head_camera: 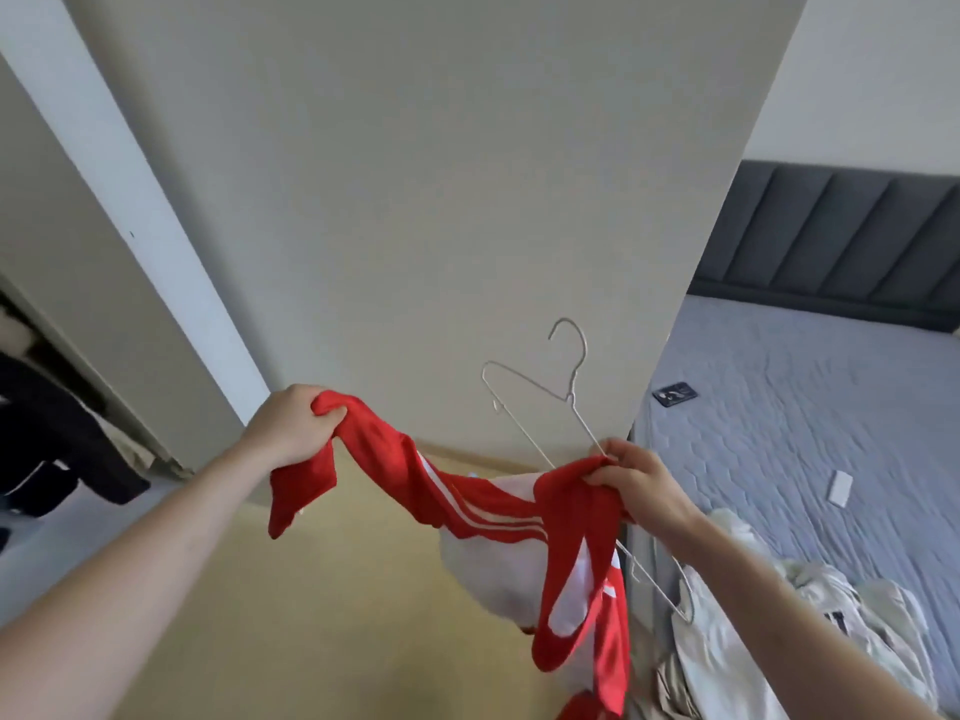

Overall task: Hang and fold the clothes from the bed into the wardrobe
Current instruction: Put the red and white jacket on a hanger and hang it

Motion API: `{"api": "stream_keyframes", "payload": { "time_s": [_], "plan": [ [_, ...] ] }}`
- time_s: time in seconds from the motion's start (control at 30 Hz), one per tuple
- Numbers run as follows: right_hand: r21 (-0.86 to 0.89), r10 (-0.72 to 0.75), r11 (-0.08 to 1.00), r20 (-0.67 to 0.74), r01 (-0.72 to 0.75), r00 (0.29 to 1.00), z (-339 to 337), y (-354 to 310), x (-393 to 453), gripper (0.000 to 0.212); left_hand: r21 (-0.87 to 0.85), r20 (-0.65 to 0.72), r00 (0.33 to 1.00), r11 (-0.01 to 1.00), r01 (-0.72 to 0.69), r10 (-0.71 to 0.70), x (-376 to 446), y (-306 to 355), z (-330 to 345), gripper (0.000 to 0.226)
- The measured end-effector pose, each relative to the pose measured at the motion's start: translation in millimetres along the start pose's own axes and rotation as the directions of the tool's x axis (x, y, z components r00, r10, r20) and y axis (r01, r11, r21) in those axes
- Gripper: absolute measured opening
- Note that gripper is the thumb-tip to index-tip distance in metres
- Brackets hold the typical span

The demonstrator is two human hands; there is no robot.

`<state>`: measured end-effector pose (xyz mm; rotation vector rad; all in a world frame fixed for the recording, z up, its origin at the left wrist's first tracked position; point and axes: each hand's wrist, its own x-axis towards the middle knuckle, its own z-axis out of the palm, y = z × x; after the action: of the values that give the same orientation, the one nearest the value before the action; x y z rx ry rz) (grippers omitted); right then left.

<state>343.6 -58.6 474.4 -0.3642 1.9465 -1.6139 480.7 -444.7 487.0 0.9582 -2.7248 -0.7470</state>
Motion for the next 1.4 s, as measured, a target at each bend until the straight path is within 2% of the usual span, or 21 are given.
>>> {"api": "stream_keyframes", "payload": {
  "time_s": [0.1,0.2,0.23,0.3,0.37,0.43,0.47,0.53,0.67,0.8,0.97,1.07,1.23,1.33,1.4],
  "plan": [
    [0.000,0.016,1.000,0.027,-0.016,1.000,20,-18,-3,0.030,0.110,0.105,0.993,0.993,0.034,-0.046,-12,-27,9,0.015],
    [0.020,0.020,1.000,0.028,-0.021,0.999,38,-32,-7,0.032,0.252,0.172,0.985,0.965,-0.072,0.029,-35,-23,19,0.030],
    [0.032,0.018,0.999,0.019,-0.019,1.000,43,-36,-7,0.031,0.204,0.197,0.976,0.969,-0.139,0.098,-46,-13,23,0.036],
    [0.066,0.014,0.998,-0.005,-0.014,1.000,52,-41,-9,0.027,-0.074,0.256,0.934,0.969,-0.237,0.248,-76,22,27,0.034],
    [0.092,0.010,0.996,-0.015,-0.008,1.000,61,-45,-10,0.024,-0.320,0.309,0.869,0.902,-0.289,0.387,-105,63,31,0.037],
    [0.086,0.001,0.996,0.002,-0.001,1.000,71,-47,-13,0.026,-0.377,0.266,0.845,0.857,-0.352,0.464,-122,91,41,0.046],
    [0.081,-0.003,0.997,0.016,0.002,1.000,77,-48,-15,0.028,-0.323,0.208,0.856,0.859,-0.398,0.474,-125,100,44,0.049],
    [0.086,-0.015,0.996,0.024,0.012,1.000,87,-48,-19,0.030,-0.207,0.129,0.877,0.878,-0.432,0.462,-127,109,47,0.038],
    [0.092,-0.035,0.995,0.009,0.034,0.999,91,-44,-21,0.006,-0.293,0.128,0.895,0.878,-0.377,0.427,-119,99,47,0.005],
    [0.142,-0.021,0.990,0.007,0.020,1.000,82,-29,-25,0.016,-0.494,0.000,0.942,0.819,-0.292,0.335,-104,80,25,0.022],
    [0.130,-0.021,0.992,0.141,0.002,0.990,82,-9,-37,0.009,-0.504,-0.043,0.932,0.798,-0.331,0.359,-99,76,4,0.025],
    [0.053,-0.041,0.998,0.130,0.034,0.991,86,-8,-42,0.010,-0.510,-0.074,0.923,0.781,-0.360,0.377,-98,76,-2,0.029],
    [0.088,-0.090,0.993,0.114,0.081,0.989,93,-9,-42,0.011,-0.481,0.019,0.915,0.806,-0.344,0.402,-105,73,-3,0.021],
    [0.114,-0.160,0.983,0.139,0.145,0.977,98,-9,-43,0.015,-0.310,0.149,0.875,0.862,-0.401,0.460,-111,69,-3,0.050],
    [0.124,-0.190,0.977,0.159,0.171,0.969,100,-8,-45,0.018,-0.229,0.189,0.843,0.857,-0.461,0.504,-115,68,-2,0.056]
  ]
}}
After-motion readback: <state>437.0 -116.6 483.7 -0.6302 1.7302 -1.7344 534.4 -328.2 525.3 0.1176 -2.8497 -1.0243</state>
